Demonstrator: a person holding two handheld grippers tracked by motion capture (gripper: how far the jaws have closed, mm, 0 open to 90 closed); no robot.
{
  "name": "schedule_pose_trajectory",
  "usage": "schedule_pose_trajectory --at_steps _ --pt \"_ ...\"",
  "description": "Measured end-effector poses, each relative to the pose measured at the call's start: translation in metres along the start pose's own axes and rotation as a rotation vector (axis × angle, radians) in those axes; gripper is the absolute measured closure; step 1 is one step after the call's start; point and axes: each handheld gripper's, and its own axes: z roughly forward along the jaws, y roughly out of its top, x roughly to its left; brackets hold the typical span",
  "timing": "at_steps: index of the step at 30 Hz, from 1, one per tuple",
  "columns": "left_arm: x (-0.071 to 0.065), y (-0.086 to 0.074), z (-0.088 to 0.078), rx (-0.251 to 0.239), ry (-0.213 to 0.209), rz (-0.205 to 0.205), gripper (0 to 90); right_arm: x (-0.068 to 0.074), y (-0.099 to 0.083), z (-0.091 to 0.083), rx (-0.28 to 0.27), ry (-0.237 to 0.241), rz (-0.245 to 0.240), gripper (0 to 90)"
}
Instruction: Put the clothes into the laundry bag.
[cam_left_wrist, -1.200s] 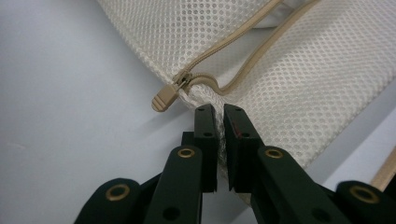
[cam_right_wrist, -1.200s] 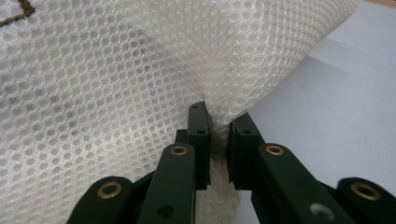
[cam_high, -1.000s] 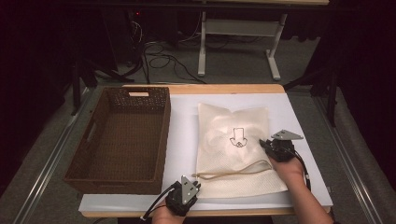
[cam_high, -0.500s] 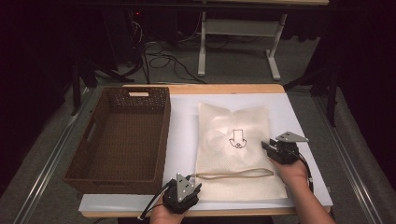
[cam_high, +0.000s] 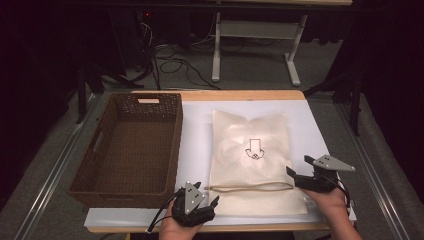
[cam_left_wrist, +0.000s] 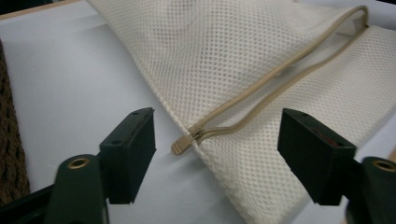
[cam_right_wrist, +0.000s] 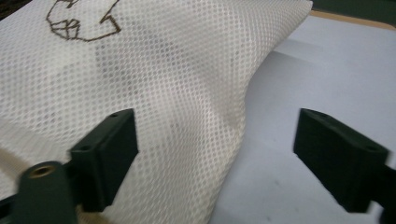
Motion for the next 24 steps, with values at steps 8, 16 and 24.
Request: schedule_pose_trajectory --at_steps 8,16,24 --pt "0.005 -0.002 -0.003 -0.039 -0.027 0.028 0.2 0.022 -0.009 -0.032 -0.032 -0.039 -0.008 0.2" --pt "0.007 -0.005 0.003 -0.015 -0.055 0.015 2.6 0.030 -0.024 -0.069 -0.073 -0.078 0.013 0.2" --pt "0.008 -0.004 0.003 -0.019 -0.030 0.021 4.7 0.029 -0.028 -0.072 -0.072 -0.083 0.021 0.2"
